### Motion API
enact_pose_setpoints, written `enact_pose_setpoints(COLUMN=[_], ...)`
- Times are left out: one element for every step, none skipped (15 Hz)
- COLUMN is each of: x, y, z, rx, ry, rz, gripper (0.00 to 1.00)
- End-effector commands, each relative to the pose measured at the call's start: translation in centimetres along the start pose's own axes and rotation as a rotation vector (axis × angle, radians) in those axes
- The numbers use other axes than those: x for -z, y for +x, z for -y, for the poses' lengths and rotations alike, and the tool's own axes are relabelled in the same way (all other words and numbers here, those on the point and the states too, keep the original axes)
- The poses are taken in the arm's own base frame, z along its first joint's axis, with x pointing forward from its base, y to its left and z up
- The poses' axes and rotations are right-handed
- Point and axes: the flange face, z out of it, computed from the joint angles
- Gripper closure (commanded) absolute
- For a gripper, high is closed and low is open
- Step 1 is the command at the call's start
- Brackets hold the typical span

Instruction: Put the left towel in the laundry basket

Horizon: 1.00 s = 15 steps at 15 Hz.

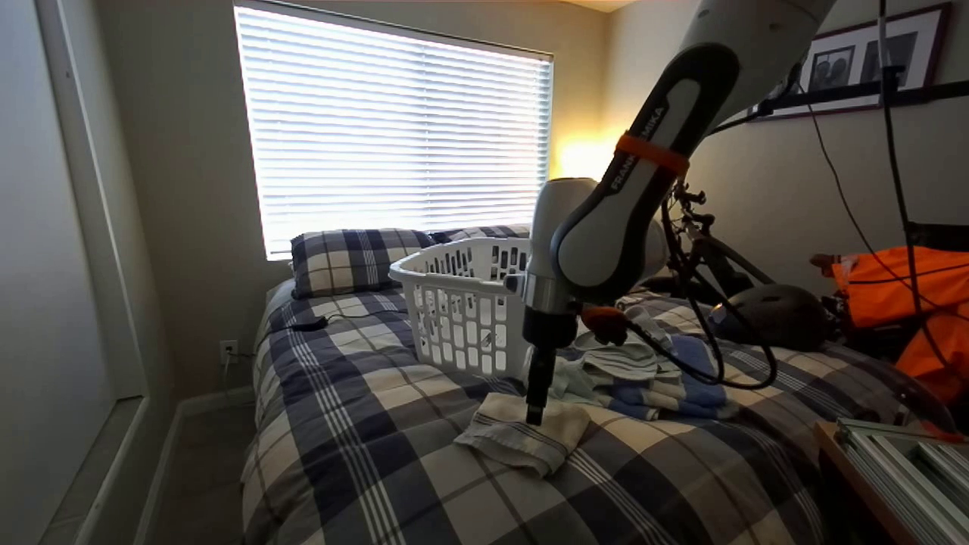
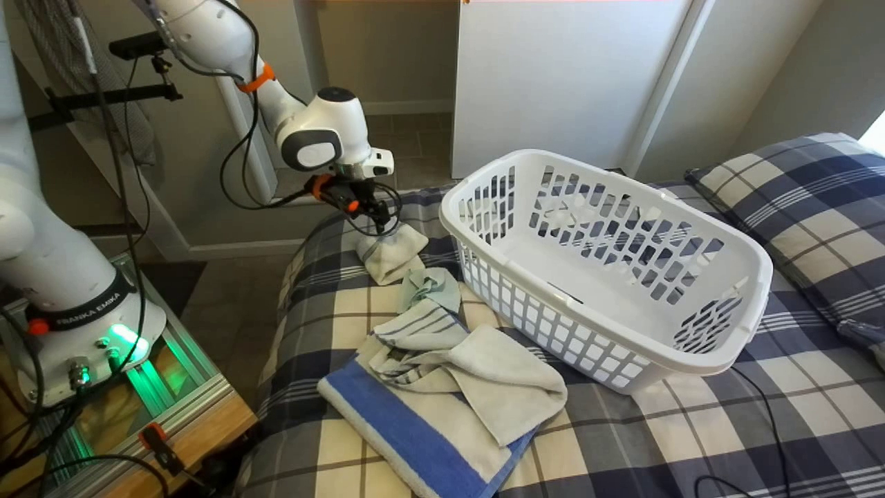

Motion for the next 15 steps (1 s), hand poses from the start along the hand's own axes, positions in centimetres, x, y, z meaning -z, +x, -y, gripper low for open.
enact_pose_setpoints(x=[-3.2, -3.9, -4.5, -5.1, -5.6, -6.0, -6.3, -6.7, -7.0, -7.3, -7.5, -7.6, -7.6, -7.5, -7.2], y=[1.1, 1.3, 1.4, 1.6, 1.8, 2.0, 2.2, 2.4, 2.5, 2.7, 2.8, 2.9, 3.0, 3.1, 3.1], z=[-0.5, -0.4, -0.4, -0.2, -0.2, 0.0, 0.1, 0.1, 0.2, 0.4, 0.5, 0.6, 0.8, 0.9, 1.0], rx=[0.009, 0.010, 0.014, 0.011, 0.016, 0.013, 0.010, 0.005, 0.000, -0.004, -0.007, -0.011, -0.012, -0.013, -0.016], ry=[-0.046, -0.056, -0.075, -0.089, -0.106, -0.115, -0.125, -0.132, -0.140, -0.139, -0.143, -0.144, -0.142, -0.139, -0.135], rz=[-0.009, -0.008, -0.006, -0.008, -0.013, -0.013, -0.015, -0.016, -0.016, -0.012, -0.011, -0.011, -0.007, -0.005, -0.003], gripper=[0.00, 0.00, 0.00, 0.00, 0.10, 0.28, 0.34, 0.43, 0.49, 0.48, 0.55, 0.70, 0.78, 0.84, 0.90])
